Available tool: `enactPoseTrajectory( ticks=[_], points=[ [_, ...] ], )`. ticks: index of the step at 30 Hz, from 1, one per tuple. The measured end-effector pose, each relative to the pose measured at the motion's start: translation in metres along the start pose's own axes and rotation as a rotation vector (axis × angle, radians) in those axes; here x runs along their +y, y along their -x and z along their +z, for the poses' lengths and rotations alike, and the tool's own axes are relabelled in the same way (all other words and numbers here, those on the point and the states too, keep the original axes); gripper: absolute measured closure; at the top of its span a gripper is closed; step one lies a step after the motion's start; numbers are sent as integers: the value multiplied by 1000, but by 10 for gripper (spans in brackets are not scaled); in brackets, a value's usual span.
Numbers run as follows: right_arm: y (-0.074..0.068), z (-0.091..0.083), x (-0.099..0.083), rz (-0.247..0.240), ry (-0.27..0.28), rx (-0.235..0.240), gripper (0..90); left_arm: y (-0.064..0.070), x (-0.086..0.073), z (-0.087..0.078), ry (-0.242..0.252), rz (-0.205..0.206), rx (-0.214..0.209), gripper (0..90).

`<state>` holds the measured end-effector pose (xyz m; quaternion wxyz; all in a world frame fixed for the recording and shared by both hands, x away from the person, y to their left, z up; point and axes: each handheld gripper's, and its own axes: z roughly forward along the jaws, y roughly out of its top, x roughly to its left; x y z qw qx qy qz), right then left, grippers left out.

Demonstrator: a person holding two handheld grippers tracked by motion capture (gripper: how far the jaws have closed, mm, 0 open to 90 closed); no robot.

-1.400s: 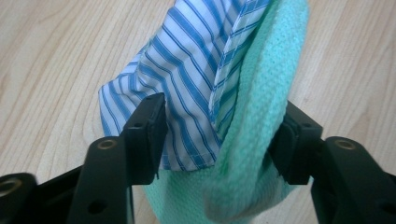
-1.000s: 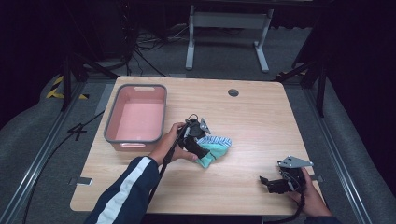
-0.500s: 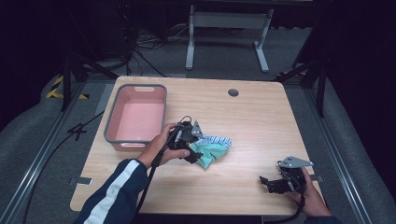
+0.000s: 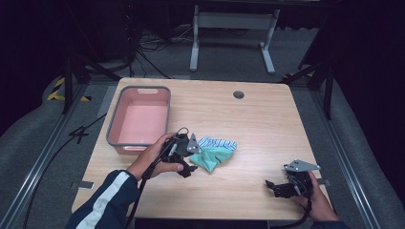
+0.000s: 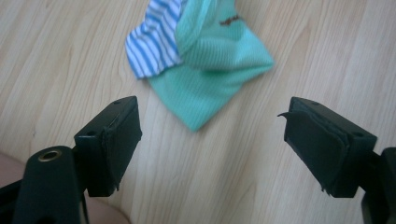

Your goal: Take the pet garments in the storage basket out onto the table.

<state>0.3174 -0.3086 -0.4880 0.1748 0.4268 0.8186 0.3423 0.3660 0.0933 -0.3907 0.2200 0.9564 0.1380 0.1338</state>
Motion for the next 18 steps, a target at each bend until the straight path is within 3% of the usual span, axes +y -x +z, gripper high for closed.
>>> enactPoseTrajectory(
  ticks=[9, 18],
  points=[
    [0, 0, 0, 0, 0, 0, 5, 5, -29, -8, -20, -5, 11, 195],
    [0, 0, 0, 1, 0, 0, 6, 13, -67, -20, 10, -26, 19, 199]
  ],
)
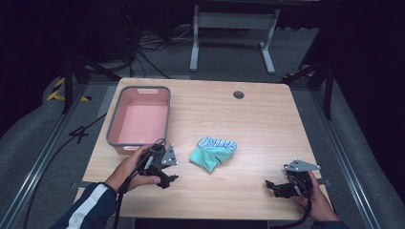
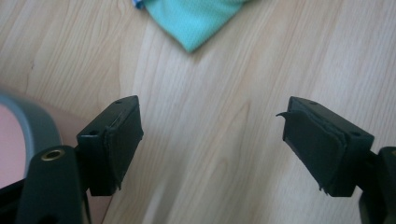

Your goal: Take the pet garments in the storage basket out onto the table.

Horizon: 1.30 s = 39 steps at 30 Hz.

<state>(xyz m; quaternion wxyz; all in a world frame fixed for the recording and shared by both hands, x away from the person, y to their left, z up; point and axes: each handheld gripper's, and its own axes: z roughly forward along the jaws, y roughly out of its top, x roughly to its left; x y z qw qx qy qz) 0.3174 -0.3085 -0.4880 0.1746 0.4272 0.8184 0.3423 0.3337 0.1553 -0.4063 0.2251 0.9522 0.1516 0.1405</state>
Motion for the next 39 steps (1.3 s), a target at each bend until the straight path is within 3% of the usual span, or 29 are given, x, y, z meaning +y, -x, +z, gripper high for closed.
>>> enactPoseTrajectory(
  ticks=[3, 9, 17, 21, 25, 28, 29, 32, 36, 38, 39],
  points=[
    [0, 0, 0, 0, 0, 0, 6, 1, -13, -2, -1, -4, -4, 196],
    [0, 0, 0, 0, 0, -1, 6, 1, -41, -8, -11, -21, 32, 173],
    [0, 0, 0, 0, 0, -1, 6, -8, -80, -15, -17, -115, 41, 169],
    [0, 0, 0, 1, 0, -2, 6, -13, -98, -14, -15, -180, 23, 178],
    [0, 0, 0, 1, 1, -2, 6, -20, -116, -15, 29, -255, 16, 188],
    [0, 0, 0, 1, 0, -2, 6, -23, -123, -16, 28, -261, 22, 183],
    [0, 0, 0, 1, 1, -2, 6, -26, -131, -16, 44, -296, 16, 184],
    [0, 0, 0, 1, 0, -2, 6, -28, -144, -12, 57, -343, 14, 185],
    [0, 0, 0, 1, 0, -2, 6, -31, -156, -8, 72, -370, 6, 185],
    [0, 0, 0, 1, 0, -1, 6, -33, -166, -6, 119, -391, 2, 164],
    [0, 0, 0, 1, 0, -1, 6, -33, -166, -6, 119, -391, 2, 156]
  ],
)
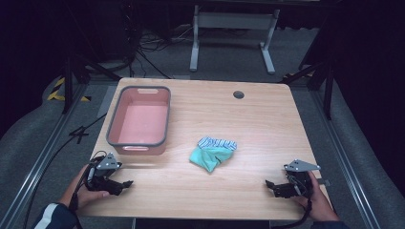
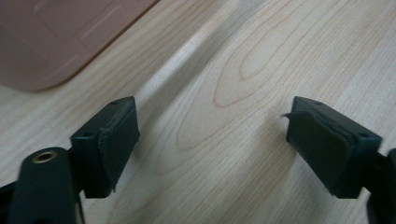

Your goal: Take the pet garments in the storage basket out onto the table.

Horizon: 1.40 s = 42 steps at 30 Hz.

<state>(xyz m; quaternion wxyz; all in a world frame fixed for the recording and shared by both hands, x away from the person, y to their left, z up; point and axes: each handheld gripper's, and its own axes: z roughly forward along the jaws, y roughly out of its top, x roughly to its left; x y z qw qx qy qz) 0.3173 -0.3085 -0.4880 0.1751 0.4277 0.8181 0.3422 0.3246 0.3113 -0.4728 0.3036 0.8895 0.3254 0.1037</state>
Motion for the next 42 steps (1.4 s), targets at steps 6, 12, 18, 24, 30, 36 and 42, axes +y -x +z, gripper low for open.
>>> enactPoseTrajectory(
  ticks=[6, 12, 18, 24, 30, 36, 42],
  points=[
    [0, 0, 0, 0, 0, 0, 6, -4, -12, 3, 98, -14, 12, 102],
    [0, 0, 0, -1, 0, 0, 6, -3, -12, 3, 96, -21, 21, 97],
    [0, 0, 0, 2, 0, -3, 6, -2, -12, 3, 98, -31, 22, 96],
    [-1, 0, 0, 2, 1, -2, 6, -2, -10, 6, 87, -38, 25, 58],
    [0, 0, 0, 1, 1, -3, 6, -2, -8, 8, 76, -37, 33, 17],
    [-1, 0, 0, 2, 1, -2, 6, -3, -7, 8, 71, -38, 33, 3],
    [0, 0, 0, 1, 0, 0, 6, -2, -7, 8, 72, -43, 29, 2]
  ],
)
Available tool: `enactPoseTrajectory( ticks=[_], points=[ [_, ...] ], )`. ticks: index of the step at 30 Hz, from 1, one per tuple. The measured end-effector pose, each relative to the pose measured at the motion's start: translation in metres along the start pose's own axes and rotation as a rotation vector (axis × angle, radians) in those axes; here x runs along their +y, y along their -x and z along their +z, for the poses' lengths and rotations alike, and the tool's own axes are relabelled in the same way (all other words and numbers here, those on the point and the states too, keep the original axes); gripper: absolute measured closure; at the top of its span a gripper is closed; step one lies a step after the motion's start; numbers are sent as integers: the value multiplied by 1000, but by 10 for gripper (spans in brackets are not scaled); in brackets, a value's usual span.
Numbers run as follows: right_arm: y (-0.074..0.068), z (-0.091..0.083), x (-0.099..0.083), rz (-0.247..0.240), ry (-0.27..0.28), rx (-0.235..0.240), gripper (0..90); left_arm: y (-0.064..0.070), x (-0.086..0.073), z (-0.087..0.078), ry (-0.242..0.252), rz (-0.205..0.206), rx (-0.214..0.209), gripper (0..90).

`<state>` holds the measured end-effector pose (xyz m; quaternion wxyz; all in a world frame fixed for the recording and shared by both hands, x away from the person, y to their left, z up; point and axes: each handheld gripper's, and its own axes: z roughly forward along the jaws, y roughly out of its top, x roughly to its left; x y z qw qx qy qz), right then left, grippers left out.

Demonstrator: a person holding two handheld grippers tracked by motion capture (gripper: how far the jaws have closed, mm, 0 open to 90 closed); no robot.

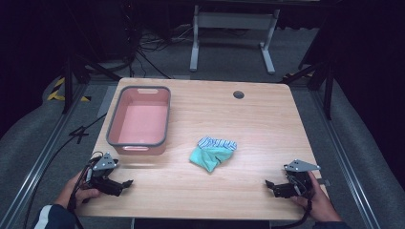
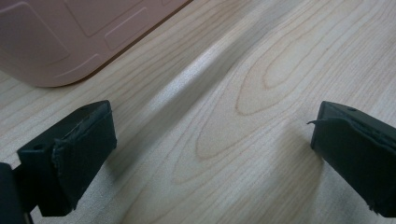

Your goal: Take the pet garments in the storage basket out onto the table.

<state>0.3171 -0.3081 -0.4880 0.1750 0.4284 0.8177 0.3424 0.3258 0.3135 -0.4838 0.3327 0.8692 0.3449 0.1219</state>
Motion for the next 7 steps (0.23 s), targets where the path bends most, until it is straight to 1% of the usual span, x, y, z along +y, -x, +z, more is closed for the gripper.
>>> enactPoseTrajectory(
  ticks=[7],
  points=[
    [0, 0, 0, 0, 0, 0, 5, 0, 0, 0, -8, 1, -4, 0]
  ],
)
